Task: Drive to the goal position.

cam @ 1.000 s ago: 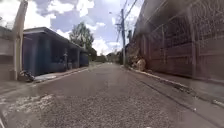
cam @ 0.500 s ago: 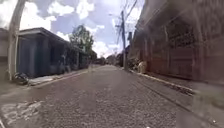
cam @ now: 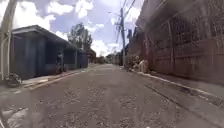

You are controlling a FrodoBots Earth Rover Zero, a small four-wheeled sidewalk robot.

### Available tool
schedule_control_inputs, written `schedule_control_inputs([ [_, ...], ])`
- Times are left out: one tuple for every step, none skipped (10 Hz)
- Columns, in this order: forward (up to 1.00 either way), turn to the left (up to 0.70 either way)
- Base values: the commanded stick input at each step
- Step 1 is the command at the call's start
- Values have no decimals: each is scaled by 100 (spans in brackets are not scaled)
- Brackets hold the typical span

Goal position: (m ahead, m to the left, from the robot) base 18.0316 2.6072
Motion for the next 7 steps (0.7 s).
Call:
schedule_control_inputs([
  [70,0],
  [70,0],
  [70,0],
  [70,0],
  [70,0],
  [70,0],
  [70,0],
])
